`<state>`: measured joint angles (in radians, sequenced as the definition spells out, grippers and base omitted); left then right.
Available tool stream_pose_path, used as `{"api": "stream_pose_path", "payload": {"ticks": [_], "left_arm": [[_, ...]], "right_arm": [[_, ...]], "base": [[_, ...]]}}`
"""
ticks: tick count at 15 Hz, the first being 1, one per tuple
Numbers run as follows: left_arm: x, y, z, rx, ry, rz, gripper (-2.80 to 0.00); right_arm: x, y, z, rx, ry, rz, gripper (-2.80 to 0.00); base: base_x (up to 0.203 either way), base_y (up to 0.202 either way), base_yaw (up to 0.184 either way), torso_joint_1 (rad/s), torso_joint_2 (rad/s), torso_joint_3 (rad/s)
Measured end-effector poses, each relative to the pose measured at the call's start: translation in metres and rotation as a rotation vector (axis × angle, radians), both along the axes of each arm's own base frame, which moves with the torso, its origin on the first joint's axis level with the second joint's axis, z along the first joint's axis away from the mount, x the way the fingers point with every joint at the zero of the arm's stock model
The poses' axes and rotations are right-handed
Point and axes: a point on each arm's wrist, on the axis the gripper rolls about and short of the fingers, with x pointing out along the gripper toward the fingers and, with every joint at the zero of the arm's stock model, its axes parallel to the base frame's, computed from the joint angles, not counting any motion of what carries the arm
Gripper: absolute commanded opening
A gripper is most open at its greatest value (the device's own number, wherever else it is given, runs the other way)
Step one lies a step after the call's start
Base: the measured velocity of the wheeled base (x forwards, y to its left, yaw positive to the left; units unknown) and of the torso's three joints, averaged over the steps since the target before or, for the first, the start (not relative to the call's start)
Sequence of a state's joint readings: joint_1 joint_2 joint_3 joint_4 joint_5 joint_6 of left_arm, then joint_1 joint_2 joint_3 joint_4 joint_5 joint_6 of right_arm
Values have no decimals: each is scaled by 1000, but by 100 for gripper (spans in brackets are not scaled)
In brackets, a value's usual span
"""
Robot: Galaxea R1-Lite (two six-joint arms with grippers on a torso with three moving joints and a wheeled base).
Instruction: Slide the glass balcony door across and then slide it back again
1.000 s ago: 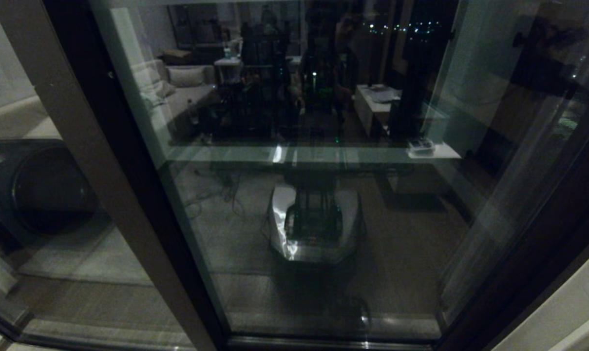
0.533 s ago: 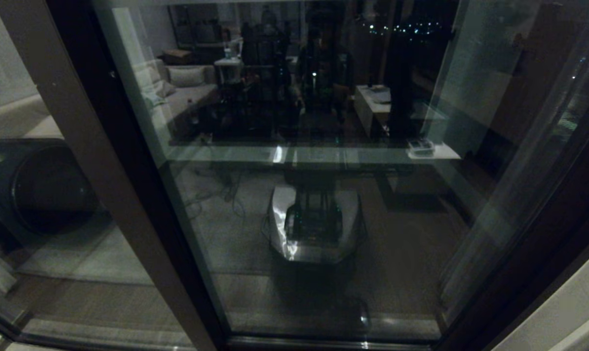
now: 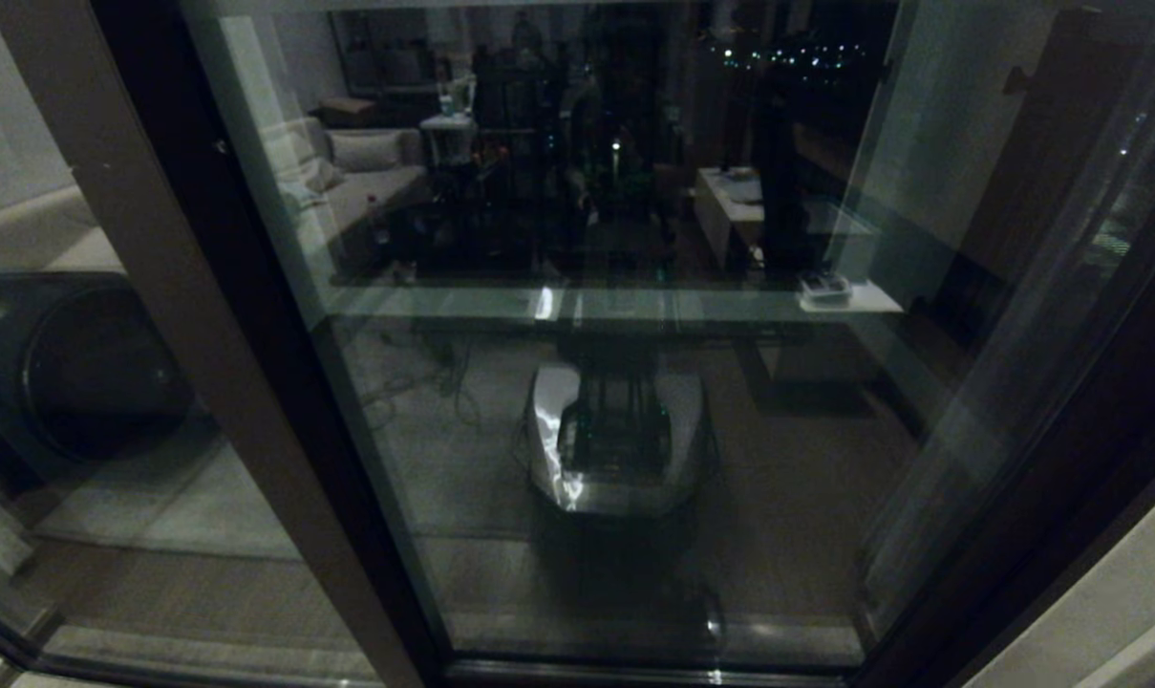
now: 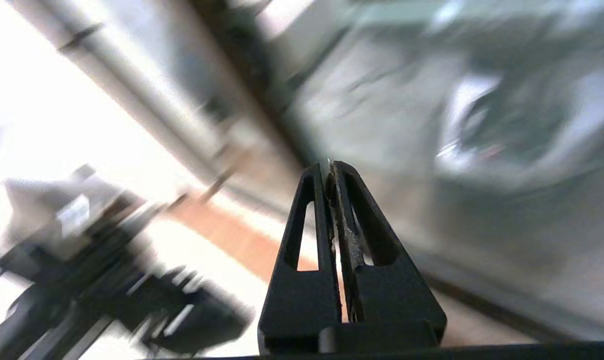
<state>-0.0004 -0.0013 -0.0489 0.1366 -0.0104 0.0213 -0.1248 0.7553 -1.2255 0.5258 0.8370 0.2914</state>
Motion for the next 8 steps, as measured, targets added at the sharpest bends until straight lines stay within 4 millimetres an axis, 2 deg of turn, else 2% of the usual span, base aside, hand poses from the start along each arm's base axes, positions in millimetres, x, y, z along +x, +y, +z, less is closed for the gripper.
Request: {"api": "stream_pose_path", "payload": {"ticks": [4,6,8], "left_arm": [[0,0,0,0,0,0,-280],[0,0,0,0,0,-1,-280],[0,0,0,0,0,-1,-280]], "right_arm": [[-82,5,-20,8,-13,60,-280],[-121,6,-40,-1,-33,59,-280],[-156,5,-69,-32,-38,29,-280]], "base": [[0,0,0,0,0,0],[0,0,0,0,0,0],[0,0,0,0,0,0]]}}
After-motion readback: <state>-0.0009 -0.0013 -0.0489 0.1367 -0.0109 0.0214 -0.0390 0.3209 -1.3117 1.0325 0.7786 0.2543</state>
